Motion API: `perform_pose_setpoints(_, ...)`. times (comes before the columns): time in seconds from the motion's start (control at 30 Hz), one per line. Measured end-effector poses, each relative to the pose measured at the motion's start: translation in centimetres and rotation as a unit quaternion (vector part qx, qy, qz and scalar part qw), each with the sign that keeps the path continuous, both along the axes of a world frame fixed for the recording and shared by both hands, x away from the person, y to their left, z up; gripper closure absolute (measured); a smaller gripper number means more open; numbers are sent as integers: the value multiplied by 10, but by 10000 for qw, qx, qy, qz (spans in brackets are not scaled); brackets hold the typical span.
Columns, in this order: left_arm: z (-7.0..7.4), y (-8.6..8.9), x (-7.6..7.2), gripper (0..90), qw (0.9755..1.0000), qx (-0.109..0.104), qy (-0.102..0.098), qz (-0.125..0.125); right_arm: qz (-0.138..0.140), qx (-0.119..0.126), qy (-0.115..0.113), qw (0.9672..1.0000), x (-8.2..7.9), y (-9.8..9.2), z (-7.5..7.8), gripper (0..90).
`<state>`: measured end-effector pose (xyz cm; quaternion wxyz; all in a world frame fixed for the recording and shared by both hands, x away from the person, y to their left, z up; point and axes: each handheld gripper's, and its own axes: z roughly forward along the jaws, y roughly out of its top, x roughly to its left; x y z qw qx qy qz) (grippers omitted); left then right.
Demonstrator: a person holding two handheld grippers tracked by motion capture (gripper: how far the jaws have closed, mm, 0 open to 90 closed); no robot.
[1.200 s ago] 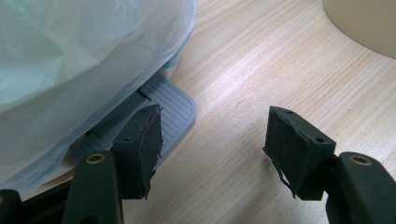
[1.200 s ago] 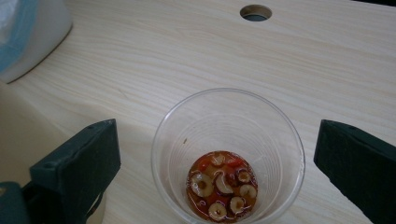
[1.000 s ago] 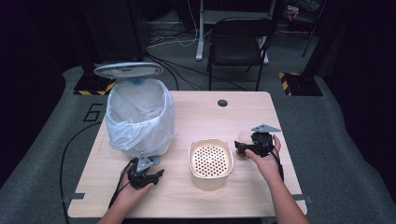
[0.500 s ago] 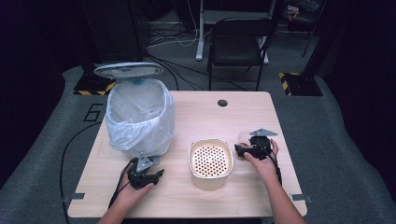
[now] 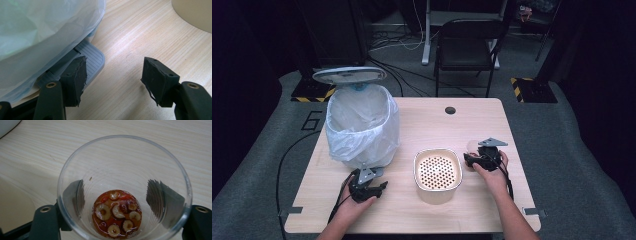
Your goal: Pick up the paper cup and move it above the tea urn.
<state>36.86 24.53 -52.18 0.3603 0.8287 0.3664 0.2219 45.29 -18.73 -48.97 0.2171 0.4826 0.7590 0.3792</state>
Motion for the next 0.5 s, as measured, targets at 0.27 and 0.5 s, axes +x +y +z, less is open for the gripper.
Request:
perform_pose_setpoints(0.27,0,0,0,366,10000,12,-2,-2,56,-13,-27,10000,-1,-1,1,400)
perform_pose_setpoints(0.5,0,0,0,366,10000,9,-2,1,338,-59,-29,9994,-1,-1,2,449)
